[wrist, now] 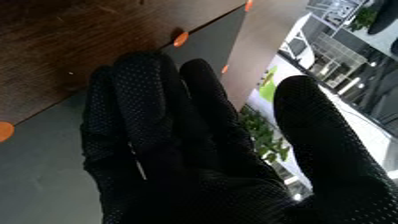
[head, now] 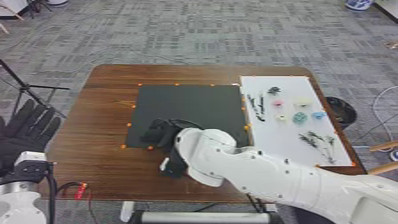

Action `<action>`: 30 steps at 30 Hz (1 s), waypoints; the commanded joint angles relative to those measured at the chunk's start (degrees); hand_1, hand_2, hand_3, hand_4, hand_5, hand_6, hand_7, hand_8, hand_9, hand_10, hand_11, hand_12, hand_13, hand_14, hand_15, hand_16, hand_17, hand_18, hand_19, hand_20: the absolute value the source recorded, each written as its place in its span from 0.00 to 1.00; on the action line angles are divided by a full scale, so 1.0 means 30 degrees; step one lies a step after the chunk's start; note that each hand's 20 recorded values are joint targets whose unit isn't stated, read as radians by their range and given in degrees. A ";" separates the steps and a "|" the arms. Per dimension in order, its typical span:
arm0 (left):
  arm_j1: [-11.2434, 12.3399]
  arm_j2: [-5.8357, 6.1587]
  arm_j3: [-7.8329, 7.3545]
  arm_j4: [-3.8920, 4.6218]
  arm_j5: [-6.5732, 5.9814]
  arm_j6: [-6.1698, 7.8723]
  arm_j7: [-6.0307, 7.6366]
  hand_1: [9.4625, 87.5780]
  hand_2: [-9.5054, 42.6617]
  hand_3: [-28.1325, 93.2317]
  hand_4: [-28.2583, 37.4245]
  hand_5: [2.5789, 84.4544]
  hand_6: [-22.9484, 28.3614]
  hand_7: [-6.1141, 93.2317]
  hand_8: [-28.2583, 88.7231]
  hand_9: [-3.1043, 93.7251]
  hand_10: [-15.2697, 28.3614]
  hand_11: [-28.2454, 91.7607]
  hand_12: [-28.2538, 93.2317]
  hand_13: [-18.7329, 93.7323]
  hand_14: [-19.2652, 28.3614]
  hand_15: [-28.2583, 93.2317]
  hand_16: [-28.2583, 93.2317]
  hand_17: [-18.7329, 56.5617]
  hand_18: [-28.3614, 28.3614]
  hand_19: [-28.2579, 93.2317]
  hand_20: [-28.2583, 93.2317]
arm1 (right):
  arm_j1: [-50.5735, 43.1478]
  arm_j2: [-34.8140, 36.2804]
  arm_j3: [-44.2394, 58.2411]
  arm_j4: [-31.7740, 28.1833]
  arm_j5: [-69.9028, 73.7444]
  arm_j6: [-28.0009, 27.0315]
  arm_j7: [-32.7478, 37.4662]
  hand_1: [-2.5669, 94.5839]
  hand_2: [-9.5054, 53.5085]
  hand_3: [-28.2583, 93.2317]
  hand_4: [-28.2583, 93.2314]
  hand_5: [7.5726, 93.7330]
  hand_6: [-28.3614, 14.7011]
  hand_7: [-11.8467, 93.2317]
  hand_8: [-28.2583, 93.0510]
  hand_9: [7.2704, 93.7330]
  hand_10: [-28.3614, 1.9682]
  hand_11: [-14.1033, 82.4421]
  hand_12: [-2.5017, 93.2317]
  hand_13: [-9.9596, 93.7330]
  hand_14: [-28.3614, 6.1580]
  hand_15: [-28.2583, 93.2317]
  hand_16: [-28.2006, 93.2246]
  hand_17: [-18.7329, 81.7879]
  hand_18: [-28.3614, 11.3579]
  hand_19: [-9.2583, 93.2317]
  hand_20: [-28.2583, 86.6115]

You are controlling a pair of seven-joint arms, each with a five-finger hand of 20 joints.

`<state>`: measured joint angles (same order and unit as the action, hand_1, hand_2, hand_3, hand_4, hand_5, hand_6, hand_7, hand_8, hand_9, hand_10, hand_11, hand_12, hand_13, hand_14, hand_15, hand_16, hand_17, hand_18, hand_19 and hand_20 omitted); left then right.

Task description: Arrange flowers

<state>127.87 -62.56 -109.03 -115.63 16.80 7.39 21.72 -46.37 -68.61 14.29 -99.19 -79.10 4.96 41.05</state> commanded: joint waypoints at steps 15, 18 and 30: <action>0.1022 -0.0397 -0.0762 -0.0889 0.0985 0.0526 0.0042 0.12 0.56 0.83 0.00 0.47 0.65 0.13 0.19 0.36 0.74 0.39 0.32 0.38 0.75 0.45 0.22 0.16 0.78 0.51 0.32 | -0.5227 0.6554 0.7653 -0.6606 -1.2429 -0.1356 0.0516 0.26 0.12 0.79 0.12 0.44 0.39 0.58 0.10 0.58 0.20 0.34 0.21 0.63 0.24 0.79 0.51 0.45 0.02 0.85 0.54; 0.1265 -0.0415 -0.0975 -0.1095 0.1122 0.0583 0.0086 0.13 0.56 0.83 0.00 0.47 0.65 0.13 0.18 0.37 0.74 0.39 0.32 0.38 0.75 0.45 0.22 0.16 0.78 0.52 0.32 | -0.6746 0.7441 1.0109 -0.7101 -1.2503 -0.3100 0.1309 0.30 0.08 0.78 0.12 0.49 0.40 0.48 0.13 0.61 0.22 0.37 0.24 0.63 0.22 0.80 0.53 0.45 0.01 0.84 0.56; 0.1827 -0.0354 -0.1318 -0.1533 0.1208 0.0845 0.0248 0.19 0.51 0.85 0.00 0.48 0.65 0.14 0.18 0.37 0.74 0.40 0.32 0.39 0.74 0.46 0.21 0.16 0.78 0.52 0.32 | -1.3632 1.0193 1.8626 -0.8465 -1.4143 -0.7258 0.4926 0.39 0.00 0.76 0.10 0.55 0.41 0.30 0.19 0.61 0.23 0.47 0.30 0.61 0.20 0.81 0.59 0.44 0.01 0.82 0.56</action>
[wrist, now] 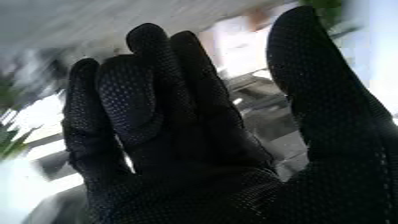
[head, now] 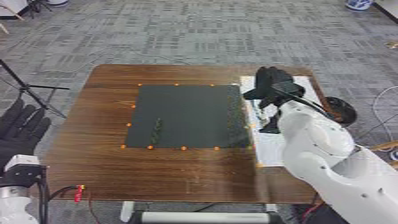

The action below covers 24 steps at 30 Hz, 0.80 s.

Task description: Arrange flowers

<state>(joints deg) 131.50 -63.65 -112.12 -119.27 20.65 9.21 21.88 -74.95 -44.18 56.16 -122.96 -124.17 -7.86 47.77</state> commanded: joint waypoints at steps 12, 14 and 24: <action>0.1165 -0.0213 -0.0155 -0.0694 0.0104 0.0250 0.0361 0.20 0.48 0.84 0.00 0.48 0.65 0.15 0.18 0.37 0.73 0.40 0.32 0.39 0.74 0.46 0.21 0.16 0.79 0.52 0.32 | -0.8112 0.2786 0.8615 0.0121 0.0845 -0.4015 0.3469 0.39 0.00 0.75 0.05 0.58 0.39 0.24 0.20 0.57 0.21 0.63 0.43 0.59 0.17 0.84 0.64 0.43 0.00 0.83 0.58; 0.1298 -0.0335 -0.0173 -0.0706 0.0121 0.0192 0.0349 0.21 0.47 0.84 0.00 0.48 0.65 0.15 0.18 0.37 0.73 0.40 0.32 0.39 0.74 0.46 0.21 0.16 0.79 0.52 0.32 | -0.7955 0.2764 0.8722 0.0267 0.1346 -0.4598 0.3799 0.40 0.00 0.75 0.04 0.59 0.41 0.25 0.20 0.57 0.22 0.68 0.47 0.60 0.17 0.85 0.66 0.44 0.00 0.83 0.59; 0.1463 -0.0472 -0.0147 -0.0827 0.0095 0.0123 0.0302 0.24 0.43 0.84 0.00 0.47 0.65 0.15 0.18 0.37 0.73 0.40 0.32 0.39 0.74 0.46 0.21 0.16 0.79 0.52 0.32 | -0.9260 0.2655 1.0209 0.0648 0.2862 -0.5831 0.4467 0.44 0.00 0.75 0.02 0.63 0.46 0.27 0.19 0.60 0.27 0.71 0.52 0.64 0.19 0.86 0.69 0.46 0.00 0.85 0.61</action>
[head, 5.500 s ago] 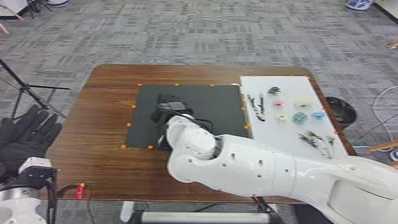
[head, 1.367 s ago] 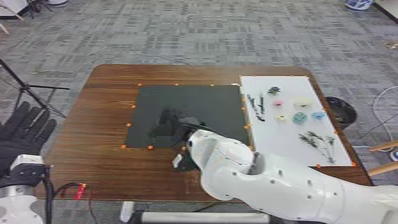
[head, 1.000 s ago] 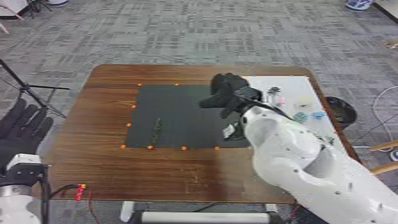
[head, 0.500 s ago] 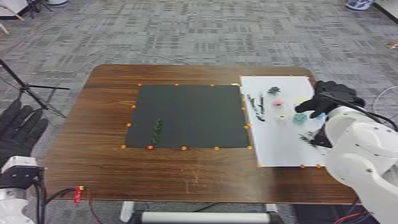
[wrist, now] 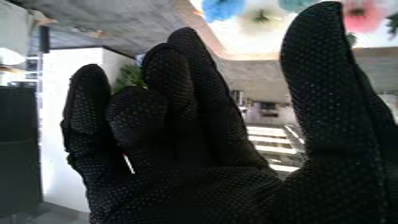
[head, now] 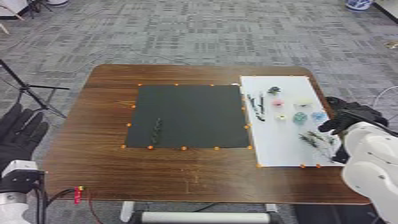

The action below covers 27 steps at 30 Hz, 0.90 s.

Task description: Arrange flowers

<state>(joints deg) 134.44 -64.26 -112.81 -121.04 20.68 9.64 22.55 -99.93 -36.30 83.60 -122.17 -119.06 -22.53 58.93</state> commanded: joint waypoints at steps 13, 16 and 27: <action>0.0467 -0.0416 0.0168 -0.0287 0.0044 0.0024 -0.0068 0.25 0.45 0.84 0.00 0.48 0.65 0.15 0.18 0.37 0.73 0.40 0.32 0.39 0.74 0.46 0.21 0.16 0.78 0.52 0.32 | -0.0939 -0.0718 0.0693 0.1069 0.2185 -0.1444 0.0286 0.48 0.00 0.75 0.01 0.63 0.48 0.28 0.18 0.60 0.30 0.71 0.52 0.64 0.22 0.86 0.69 0.46 0.02 0.84 0.61; 0.0405 -0.0404 0.0176 -0.0263 0.0058 -0.0055 -0.0158 0.25 0.45 0.84 0.00 0.48 0.65 0.15 0.18 0.37 0.73 0.40 0.32 0.39 0.74 0.46 0.21 0.16 0.78 0.52 0.32 | -0.1087 -0.0798 0.0603 0.1219 0.1998 -0.1127 0.0160 0.48 0.00 0.75 0.00 0.63 0.49 0.28 0.18 0.60 0.30 0.72 0.52 0.64 0.22 0.86 0.69 0.46 0.02 0.84 0.61; 0.0577 -0.0483 0.0160 -0.0287 -0.0006 -0.0035 -0.0285 0.25 0.49 0.86 0.01 0.48 0.65 0.15 0.18 0.37 0.73 0.41 0.32 0.38 0.74 0.46 0.21 0.16 0.78 0.52 0.32 | -0.1376 -0.0863 0.0337 0.1504 0.1366 -0.0054 -0.0365 0.55 0.00 0.73 0.00 0.70 0.56 0.30 0.21 0.64 0.36 0.72 0.51 0.67 0.26 0.86 0.68 0.47 0.04 0.83 0.60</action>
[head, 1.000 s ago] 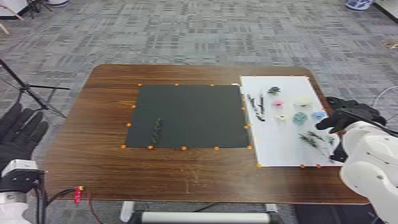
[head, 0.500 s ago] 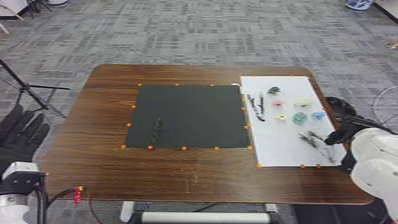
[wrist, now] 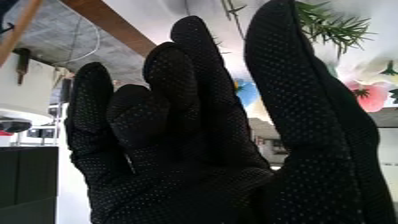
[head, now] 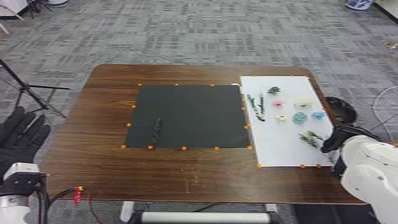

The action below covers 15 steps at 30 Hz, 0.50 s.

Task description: Arrange flowers

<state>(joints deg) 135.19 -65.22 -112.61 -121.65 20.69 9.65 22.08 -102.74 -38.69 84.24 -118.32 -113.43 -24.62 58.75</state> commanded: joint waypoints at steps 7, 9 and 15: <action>0.0078 -0.0009 0.0192 0.0048 -0.0250 -0.0133 -0.0246 0.26 0.49 0.85 0.01 0.48 0.65 0.15 0.18 0.37 0.73 0.41 0.32 0.38 0.74 0.46 0.21 0.16 0.78 0.52 0.32 | -0.0857 -0.0082 0.0020 0.0249 -0.0984 0.1398 -0.0550 0.62 0.00 0.70 0.02 0.75 0.57 0.33 0.31 0.68 0.41 0.70 0.57 0.69 0.29 0.86 0.68 0.47 0.05 0.83 0.60; 0.0063 0.0018 0.0192 0.0067 -0.0260 -0.0187 -0.0304 0.25 0.49 0.85 0.01 0.48 0.65 0.15 0.18 0.37 0.73 0.41 0.32 0.38 0.74 0.46 0.21 0.16 0.78 0.52 0.32 | -0.0924 -0.0068 -0.0099 0.0312 -0.1197 0.1836 -0.0660 0.62 0.00 0.71 0.03 0.76 0.57 0.33 0.33 0.70 0.42 0.69 0.59 0.69 0.30 0.86 0.68 0.47 0.05 0.83 0.60; 0.0069 0.0033 0.0182 0.0063 -0.0238 -0.0245 -0.0331 0.25 0.48 0.85 0.00 0.48 0.65 0.15 0.18 0.37 0.73 0.41 0.32 0.38 0.74 0.46 0.21 0.16 0.78 0.52 0.32 | -0.1201 -0.0057 -0.0270 0.0424 -0.1906 0.2770 -0.1156 0.63 0.00 0.73 0.05 0.78 0.61 0.40 0.37 0.73 0.44 0.69 0.63 0.70 0.32 0.86 0.68 0.48 0.06 0.83 0.60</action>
<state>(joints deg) 135.00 -65.19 -112.37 -121.56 20.17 9.56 21.53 -104.98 -38.84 83.74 -117.65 -116.36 -19.18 56.51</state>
